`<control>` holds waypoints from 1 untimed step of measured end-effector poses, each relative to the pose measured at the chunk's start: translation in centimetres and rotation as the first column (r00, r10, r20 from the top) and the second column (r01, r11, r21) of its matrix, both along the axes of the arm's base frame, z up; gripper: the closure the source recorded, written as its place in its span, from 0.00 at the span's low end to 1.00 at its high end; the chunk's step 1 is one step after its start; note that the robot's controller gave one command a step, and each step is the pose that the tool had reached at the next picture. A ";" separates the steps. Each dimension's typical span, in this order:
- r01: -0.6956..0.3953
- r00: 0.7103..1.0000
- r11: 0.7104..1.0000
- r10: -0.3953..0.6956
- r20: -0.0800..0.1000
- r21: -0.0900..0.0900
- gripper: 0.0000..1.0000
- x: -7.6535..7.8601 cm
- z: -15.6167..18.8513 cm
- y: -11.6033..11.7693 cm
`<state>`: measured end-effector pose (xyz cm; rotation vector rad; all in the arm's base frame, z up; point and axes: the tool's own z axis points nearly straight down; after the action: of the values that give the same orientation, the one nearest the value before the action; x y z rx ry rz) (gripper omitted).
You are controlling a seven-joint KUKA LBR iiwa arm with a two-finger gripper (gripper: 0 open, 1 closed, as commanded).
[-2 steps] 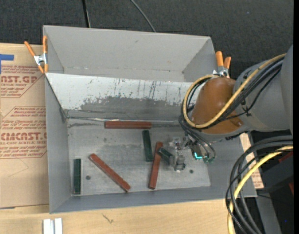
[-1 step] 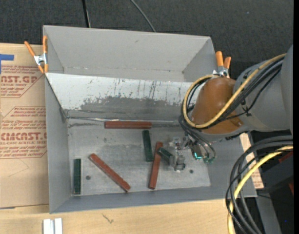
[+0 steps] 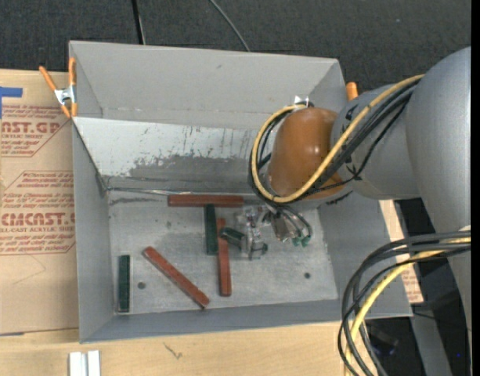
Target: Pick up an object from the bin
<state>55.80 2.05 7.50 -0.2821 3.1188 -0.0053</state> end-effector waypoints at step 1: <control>0.000 1.000 1.000 0.000 0.000 0.000 1.00 0.0 0.0 0.0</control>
Offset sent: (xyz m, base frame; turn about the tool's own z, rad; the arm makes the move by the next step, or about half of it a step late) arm -0.0491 0.0209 0.0010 -0.4444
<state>55.80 2.05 7.50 -0.2825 3.1188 -0.0055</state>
